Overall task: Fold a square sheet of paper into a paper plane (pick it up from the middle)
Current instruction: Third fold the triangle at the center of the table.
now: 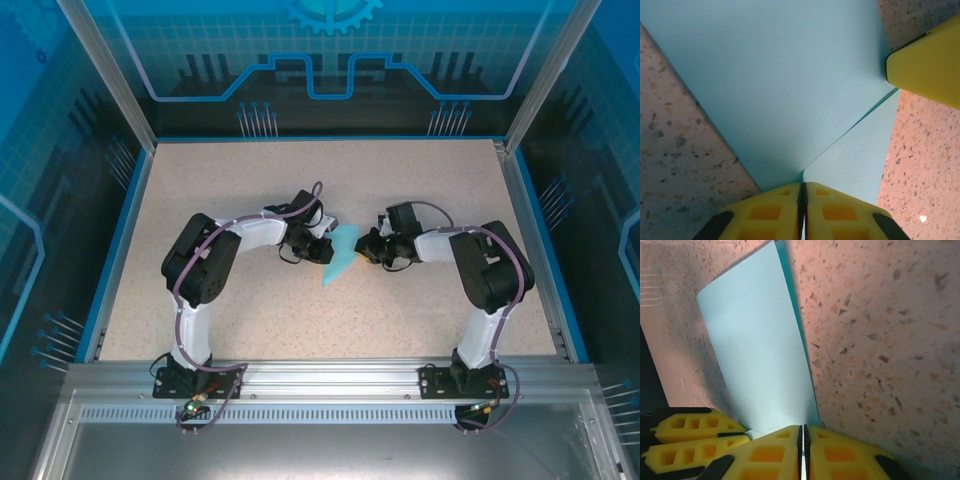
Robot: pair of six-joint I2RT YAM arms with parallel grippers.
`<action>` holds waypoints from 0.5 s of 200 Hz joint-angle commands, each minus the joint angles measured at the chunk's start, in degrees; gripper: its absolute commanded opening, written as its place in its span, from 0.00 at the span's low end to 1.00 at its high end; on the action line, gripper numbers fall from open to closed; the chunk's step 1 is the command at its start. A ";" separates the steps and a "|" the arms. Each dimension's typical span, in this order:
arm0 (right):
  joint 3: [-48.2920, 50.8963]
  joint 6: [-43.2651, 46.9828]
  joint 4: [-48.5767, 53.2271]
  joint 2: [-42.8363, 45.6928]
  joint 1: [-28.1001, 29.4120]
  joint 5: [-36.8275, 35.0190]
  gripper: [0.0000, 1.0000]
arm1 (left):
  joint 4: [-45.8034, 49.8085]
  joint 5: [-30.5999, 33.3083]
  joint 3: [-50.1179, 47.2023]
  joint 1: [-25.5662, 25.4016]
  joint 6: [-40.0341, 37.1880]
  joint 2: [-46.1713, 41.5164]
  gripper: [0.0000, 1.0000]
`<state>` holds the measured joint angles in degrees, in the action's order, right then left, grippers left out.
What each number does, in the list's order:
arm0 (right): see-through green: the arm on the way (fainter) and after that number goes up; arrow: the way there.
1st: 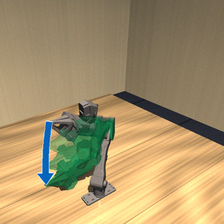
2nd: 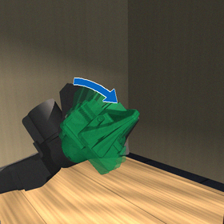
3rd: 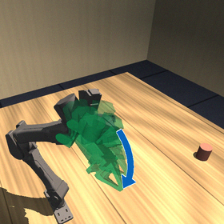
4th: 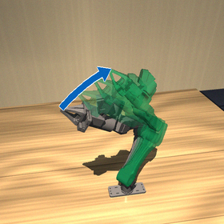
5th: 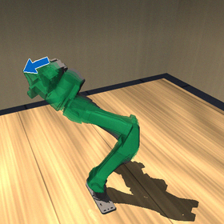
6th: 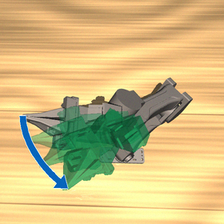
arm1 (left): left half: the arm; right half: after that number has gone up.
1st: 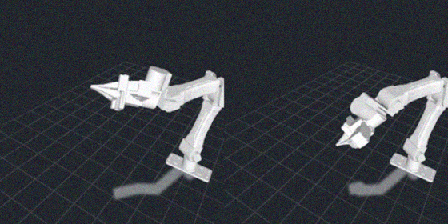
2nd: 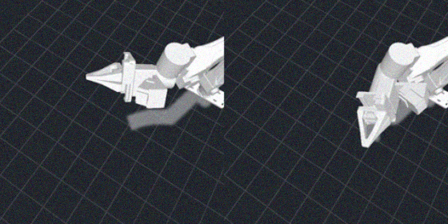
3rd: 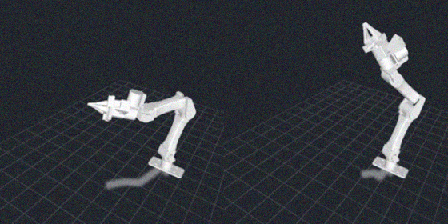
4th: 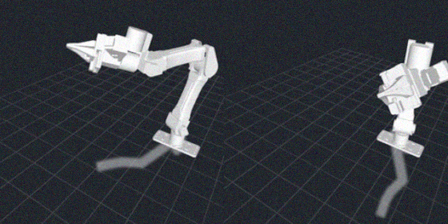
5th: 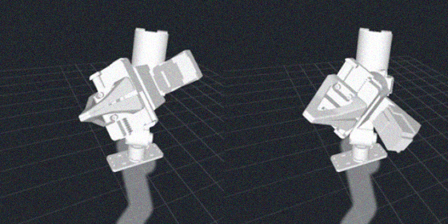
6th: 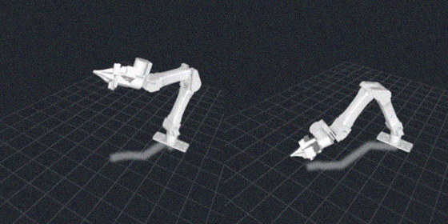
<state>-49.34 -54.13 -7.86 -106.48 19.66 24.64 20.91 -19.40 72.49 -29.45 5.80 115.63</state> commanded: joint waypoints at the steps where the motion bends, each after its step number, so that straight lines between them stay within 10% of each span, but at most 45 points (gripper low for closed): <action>1: -0.67 1.53 3.61 0.24 0.24 -0.99 0.12 | 3.47 2.16 -0.91 0.07 -1.28 3.76 0.12; 100: -2.01 0.81 1.27 0.49 2.63 0.09 0.12 | 3.67 2.15 -0.79 0.02 -1.30 3.74 0.11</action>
<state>-51.18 -53.32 -6.07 -103.44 21.67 24.69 20.93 -19.40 72.51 -29.45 5.80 115.63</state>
